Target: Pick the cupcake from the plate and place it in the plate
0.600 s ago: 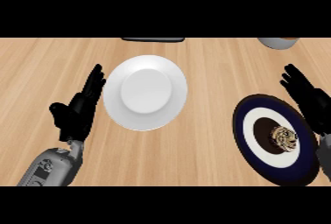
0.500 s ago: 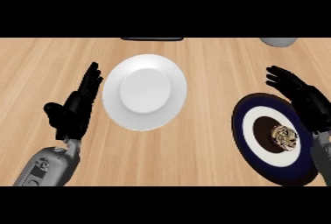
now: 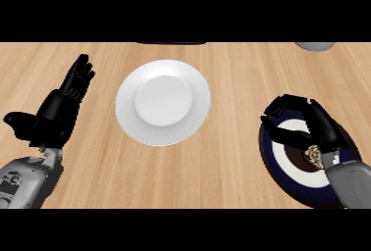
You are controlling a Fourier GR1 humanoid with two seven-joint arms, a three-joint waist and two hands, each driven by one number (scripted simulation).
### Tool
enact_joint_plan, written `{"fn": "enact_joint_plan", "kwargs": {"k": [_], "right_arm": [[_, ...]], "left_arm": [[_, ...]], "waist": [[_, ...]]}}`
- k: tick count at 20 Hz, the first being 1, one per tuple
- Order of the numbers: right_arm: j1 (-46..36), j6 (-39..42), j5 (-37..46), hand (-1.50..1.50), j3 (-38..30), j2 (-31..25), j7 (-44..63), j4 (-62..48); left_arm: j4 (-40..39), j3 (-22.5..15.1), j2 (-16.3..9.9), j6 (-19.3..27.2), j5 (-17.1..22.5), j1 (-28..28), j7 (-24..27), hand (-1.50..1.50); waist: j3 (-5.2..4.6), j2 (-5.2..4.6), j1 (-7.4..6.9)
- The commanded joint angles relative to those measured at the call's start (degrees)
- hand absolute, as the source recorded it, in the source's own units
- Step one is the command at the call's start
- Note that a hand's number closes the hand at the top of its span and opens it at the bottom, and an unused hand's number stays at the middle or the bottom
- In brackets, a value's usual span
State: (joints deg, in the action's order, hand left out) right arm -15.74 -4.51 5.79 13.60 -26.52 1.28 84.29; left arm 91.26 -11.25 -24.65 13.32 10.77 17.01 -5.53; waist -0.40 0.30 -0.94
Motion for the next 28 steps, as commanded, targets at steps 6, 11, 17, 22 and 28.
{"fn": "enact_joint_plan", "kwargs": {"k": [6,11,17,22,28], "right_arm": [[10.9,-12.5,-4.0,-1.50,-3.9,13.6,-19.9,1.5],[14.5,-13.3,0.3,-1.50,-6.1,8.8,-15.6,11.4],[13.5,-6.0,7.6,-1.50,-7.2,-7.3,8.7,18.5],[12.4,7.0,7.7,-1.50,-6.5,-17.5,23.7,19.9],[7.7,21.5,1.8,-1.50,-2.3,-21.5,40.8,22.8]], "left_arm": [[-2.2,5.2,-2.7,-4.9,3.0,0.1,1.0,0.00],[-2.0,6.1,-0.8,-6.3,1.4,-1.0,1.7,0.00],[-0.2,6.1,-1.7,-5.8,1.5,-1.7,0.8,0.00],[0.5,7.5,-3.3,-8.3,3.2,-2.2,0.5,0.00],[-0.3,6.6,-1.7,-7.2,1.8,0.4,-0.6,0.00]], "waist": [[0.45,-0.28,1.43],[0.38,-0.22,1.38],[0.12,0.12,1.92],[0.08,0.05,1.17],[0.21,-0.36,0.50]]}}
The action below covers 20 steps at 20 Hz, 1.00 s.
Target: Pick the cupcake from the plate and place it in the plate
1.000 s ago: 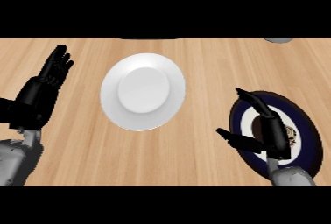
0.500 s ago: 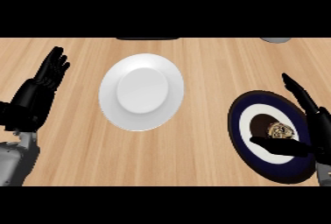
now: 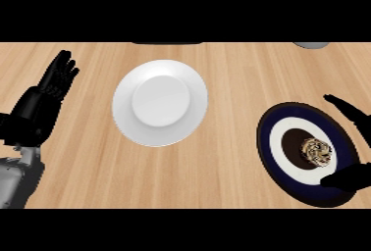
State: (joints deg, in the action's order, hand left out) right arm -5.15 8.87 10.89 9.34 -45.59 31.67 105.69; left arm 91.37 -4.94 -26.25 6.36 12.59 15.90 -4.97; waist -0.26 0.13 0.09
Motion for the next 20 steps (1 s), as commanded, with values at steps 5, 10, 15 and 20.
{"fn": "enact_joint_plan", "kwargs": {"k": [5,10,15,20], "right_arm": [[-7.1,14.3,-5.8,-1.50,1.5,-0.6,17.1,0.8],[-4.3,12.3,4.9,-1.50,2.1,4.2,13.2,-3.6],[-6.3,17.5,6.2,-1.50,1.7,3.4,17.1,-6.6],[-7.6,17.1,12.5,-1.50,2.5,9.0,14.2,-13.9]], "left_arm": [[2.3,1.6,0.0,-1.1,-1.4,-2.5,-0.3,0.00],[-2.4,3.2,2.7,-2.5,-3.1,0.8,1.0,0.00],[-1.7,6.0,1.3,-6.5,-1.3,-2.8,3.9,0.00],[-1.0,5.0,4.2,-5.7,-3.7,0.2,-0.5,0.00]], "waist": [[0.22,-0.10,-0.64],[0.25,-0.16,-0.03],[0.22,-0.15,-0.22],[0.26,-0.20,-0.34]]}}
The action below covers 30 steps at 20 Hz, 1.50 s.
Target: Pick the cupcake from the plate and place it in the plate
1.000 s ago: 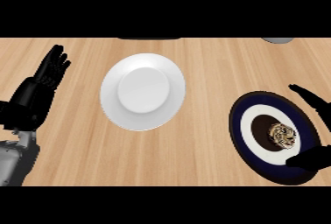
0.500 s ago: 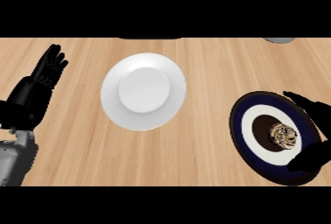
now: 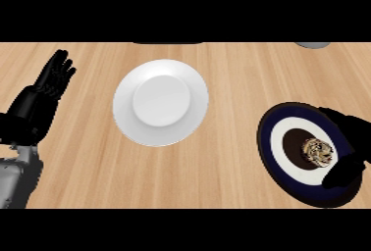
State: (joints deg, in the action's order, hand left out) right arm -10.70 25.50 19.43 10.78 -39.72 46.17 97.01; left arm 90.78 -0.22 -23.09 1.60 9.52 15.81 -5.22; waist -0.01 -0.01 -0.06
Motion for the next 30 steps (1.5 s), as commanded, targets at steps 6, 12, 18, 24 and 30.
{"fn": "enact_joint_plan", "kwargs": {"k": [6,12,18,24,30], "right_arm": [[2.5,3.1,6.2,-1.50,-3.3,3.7,-7.2,-6.3],[1.0,-0.5,12.3,-1.50,-1.3,9.7,-11.0,-15.4],[0.2,-0.4,17.7,-1.50,-2.4,8.3,-15.5,-21.9],[-2.6,-14.8,23.8,1.50,-2.9,11.6,-21.5,-21.7],[-4.6,-22.4,30.1,1.50,-3.2,8.8,-29.7,-25.4]], "left_arm": [[1.9,2.3,3.0,-1.6,-1.9,-1.5,-1.0,0.00],[-0.5,1.1,5.3,-2.0,-5.4,-1.4,2.0,0.00],[8.4,1.4,5.8,-2.0,-5.6,-4.5,-4.1,0.00],[1.5,2.9,6.0,-3.5,-5.6,-1.0,-0.3,0.00],[-1.1,5.2,4.9,-3.7,-5.2,3.3,-2.6,0.00]], "waist": [[0.01,0.04,0.06],[0.02,-0.04,-0.08],[0.04,0.05,-0.36],[0.04,-0.03,-0.15],[0.05,-0.17,-0.10]]}}
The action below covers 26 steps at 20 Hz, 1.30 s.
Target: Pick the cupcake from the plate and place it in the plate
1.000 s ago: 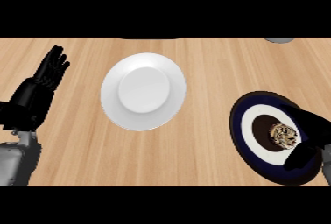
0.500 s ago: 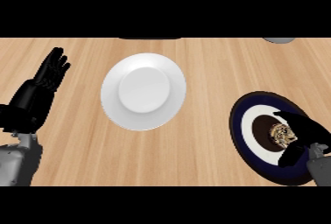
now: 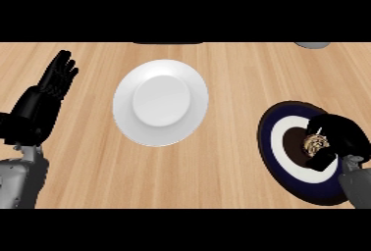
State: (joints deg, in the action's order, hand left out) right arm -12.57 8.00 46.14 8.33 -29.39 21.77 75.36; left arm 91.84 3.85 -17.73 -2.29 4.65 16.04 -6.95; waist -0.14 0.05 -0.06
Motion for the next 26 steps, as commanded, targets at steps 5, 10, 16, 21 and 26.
{"fn": "enact_joint_plan", "kwargs": {"k": [5,10,16,21,26], "right_arm": [[-15.2,-7.5,5.6,1.50,-0.7,-3.8,-18.6,-21.1],[-22.1,-4.5,1.7,1.50,-4.1,-5.7,-27.4,-21.5],[-22.4,-2.8,-5.5,1.50,-5.1,0.5,-31.6,-11.2],[-21.0,2.4,-14.0,1.50,-6.0,6.6,-30.1,-0.6],[-24.5,7.3,-15.7,1.50,-5.0,9.7,-23.0,5.9]], "left_arm": [[-1.2,-0.6,0.5,-1.4,-0.1,2.0,0.7,0.00],[-2.5,1.3,0.1,-2.0,0.6,1.6,1.2,0.00],[-0.3,0.0,1.4,-0.7,-0.8,0.1,-0.3,0.00],[-1.5,1.6,0.9,-2.0,0.1,-1.1,2.5,0.00],[-1.9,1.6,0.8,-1.6,-1.5,0.3,1.6,0.00]], "waist": [[0.29,-0.84,-2.39],[0.16,-0.25,-0.73],[0.13,0.18,0.08],[0.09,0.36,0.62],[0.11,0.08,0.21]]}}
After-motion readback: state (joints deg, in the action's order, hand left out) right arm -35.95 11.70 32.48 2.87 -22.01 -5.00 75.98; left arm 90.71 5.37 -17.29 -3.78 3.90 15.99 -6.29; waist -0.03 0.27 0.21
